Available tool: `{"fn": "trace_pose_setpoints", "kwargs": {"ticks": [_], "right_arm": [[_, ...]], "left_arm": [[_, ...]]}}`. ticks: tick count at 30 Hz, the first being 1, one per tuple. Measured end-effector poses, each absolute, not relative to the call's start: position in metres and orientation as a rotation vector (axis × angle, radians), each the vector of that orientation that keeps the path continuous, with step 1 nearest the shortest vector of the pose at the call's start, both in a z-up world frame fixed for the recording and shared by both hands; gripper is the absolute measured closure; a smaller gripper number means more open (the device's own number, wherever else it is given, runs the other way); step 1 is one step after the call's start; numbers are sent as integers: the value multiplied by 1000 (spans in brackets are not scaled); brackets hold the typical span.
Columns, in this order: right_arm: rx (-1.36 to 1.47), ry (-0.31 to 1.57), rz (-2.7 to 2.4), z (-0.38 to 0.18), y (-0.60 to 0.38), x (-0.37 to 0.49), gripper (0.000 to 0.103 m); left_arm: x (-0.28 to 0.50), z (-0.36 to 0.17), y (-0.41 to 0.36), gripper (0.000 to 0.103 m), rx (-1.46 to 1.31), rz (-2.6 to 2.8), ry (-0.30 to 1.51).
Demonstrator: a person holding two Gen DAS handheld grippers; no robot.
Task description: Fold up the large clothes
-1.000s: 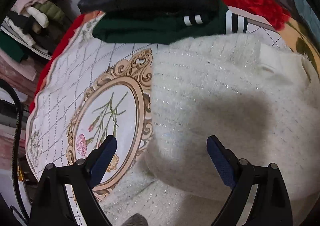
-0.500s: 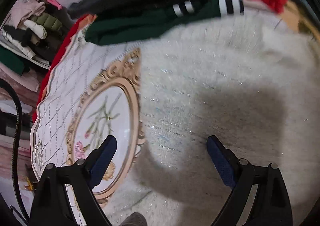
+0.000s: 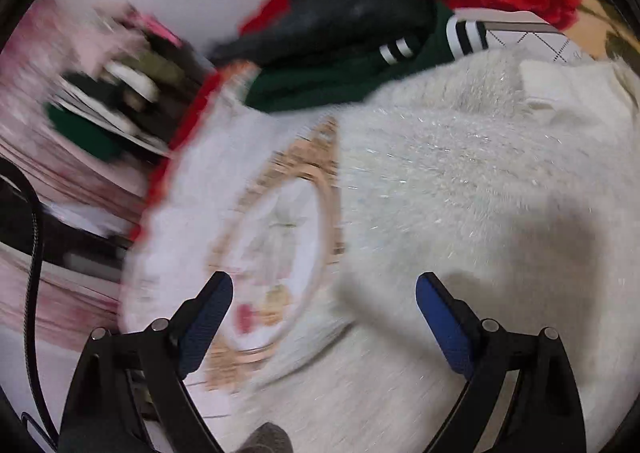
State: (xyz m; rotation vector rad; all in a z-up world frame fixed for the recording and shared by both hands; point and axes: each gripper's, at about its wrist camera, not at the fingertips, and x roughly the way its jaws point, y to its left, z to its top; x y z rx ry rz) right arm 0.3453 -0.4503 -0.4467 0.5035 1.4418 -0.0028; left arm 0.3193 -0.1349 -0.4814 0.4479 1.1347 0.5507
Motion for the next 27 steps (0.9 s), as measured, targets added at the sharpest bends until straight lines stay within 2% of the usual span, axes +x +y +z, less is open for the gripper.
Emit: {"fn": "trace_pose_setpoints", "kwargs": {"ticks": [1, 2, 8, 10, 15, 20, 27], "right_arm": [[535, 1437, 39, -444, -458, 341, 51], [569, 1438, 90, -440, -468, 335, 46], [608, 1502, 285, -422, -541, 293, 43], [590, 1534, 302, -419, -568, 281, 31], [584, 1620, 300, -440, -628, 241, 30], [688, 1662, 250, -462, -683, 210, 30], [757, 1669, 270, -486, -698, 226, 30]], "left_arm": [[310, -473, -144, 8, 485, 577, 1116], [298, -462, -157, 8, 523, 607, 1099], [228, -437, -244, 8, 649, 646, 1111], [210, -438, -271, 8, 673, 608, 1127], [158, -468, -365, 8, 749, 435, 1214], [116, -474, -438, 8, 764, 280, 1238], [89, -515, -483, 8, 805, 208, 1329]]}}
